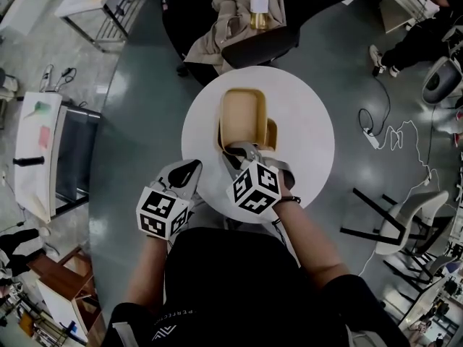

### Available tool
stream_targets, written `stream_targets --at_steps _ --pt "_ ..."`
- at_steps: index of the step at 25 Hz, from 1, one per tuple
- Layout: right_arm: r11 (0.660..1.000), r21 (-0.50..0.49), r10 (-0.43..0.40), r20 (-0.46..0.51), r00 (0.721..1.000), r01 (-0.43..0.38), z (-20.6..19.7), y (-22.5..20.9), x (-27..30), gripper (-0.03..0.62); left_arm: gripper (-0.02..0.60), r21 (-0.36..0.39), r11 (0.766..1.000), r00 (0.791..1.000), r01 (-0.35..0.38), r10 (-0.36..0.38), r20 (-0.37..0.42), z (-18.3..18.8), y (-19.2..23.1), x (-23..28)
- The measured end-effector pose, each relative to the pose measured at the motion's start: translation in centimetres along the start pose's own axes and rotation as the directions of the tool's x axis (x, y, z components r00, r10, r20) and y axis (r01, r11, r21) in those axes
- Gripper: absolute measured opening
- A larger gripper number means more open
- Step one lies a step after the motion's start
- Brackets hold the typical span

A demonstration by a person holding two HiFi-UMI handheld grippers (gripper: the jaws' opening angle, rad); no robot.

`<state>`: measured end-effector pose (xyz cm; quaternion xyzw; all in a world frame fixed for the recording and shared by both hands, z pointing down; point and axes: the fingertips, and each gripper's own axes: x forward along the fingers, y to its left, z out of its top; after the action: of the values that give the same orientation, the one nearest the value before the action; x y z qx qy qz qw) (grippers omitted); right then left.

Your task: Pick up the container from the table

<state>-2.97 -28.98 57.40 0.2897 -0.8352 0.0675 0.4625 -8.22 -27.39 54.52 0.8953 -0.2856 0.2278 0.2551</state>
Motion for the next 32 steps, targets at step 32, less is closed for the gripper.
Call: stream_targets --at_steps 32 --pt "0.951 0.31 -0.144 0.418 0.897 0.008 3.5 3.5 -17.5 0.026 -0.008 0.134 0.982 0.96 -0.134 0.095 0.262 5.8 -10.7 -7.7"
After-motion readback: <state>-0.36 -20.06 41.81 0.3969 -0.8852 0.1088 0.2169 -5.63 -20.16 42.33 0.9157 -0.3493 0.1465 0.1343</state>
